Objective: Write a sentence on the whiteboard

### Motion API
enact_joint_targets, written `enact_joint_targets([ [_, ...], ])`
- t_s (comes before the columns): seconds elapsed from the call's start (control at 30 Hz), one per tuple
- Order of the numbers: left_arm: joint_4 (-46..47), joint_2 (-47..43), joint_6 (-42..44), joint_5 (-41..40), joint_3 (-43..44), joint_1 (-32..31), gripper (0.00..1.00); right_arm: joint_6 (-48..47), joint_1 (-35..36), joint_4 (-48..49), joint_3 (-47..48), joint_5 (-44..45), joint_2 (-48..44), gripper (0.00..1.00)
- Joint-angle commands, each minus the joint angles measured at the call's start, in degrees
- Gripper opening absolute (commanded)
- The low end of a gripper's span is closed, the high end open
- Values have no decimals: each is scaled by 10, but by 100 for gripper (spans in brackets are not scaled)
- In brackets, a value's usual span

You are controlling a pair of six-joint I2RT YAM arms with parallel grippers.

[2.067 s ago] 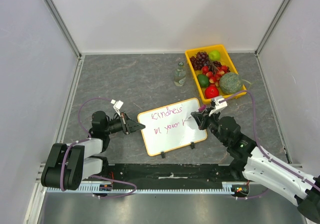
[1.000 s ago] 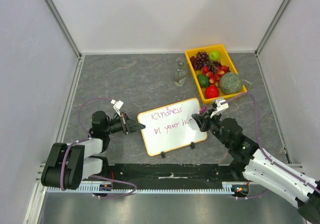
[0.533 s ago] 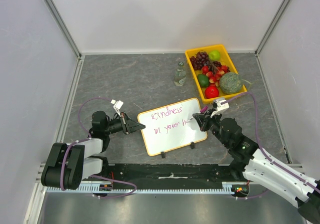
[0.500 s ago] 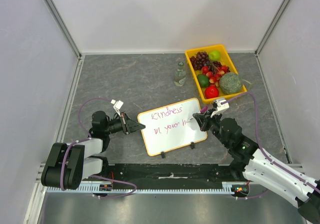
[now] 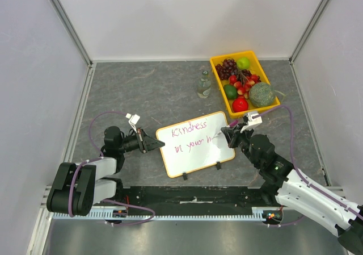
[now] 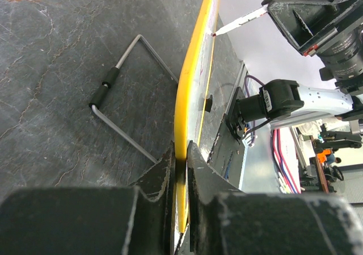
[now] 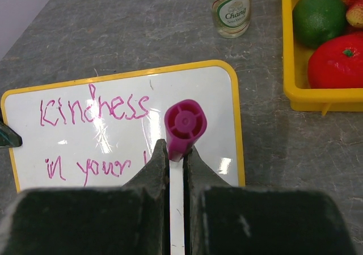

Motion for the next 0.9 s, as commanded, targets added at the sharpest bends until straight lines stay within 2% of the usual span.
enact_joint_targets([
  [0.0, 0, 6, 6, -8, 6, -1, 2, -8, -1, 0, 24, 31, 8, 0],
  [0.4, -1, 5, 6, -7, 6, -1, 2, -6, -1, 31, 27, -25, 21, 0],
  [0.87, -1, 5, 6, -7, 6, -1, 2, -3, -1, -7, -3, -50, 10, 0],
])
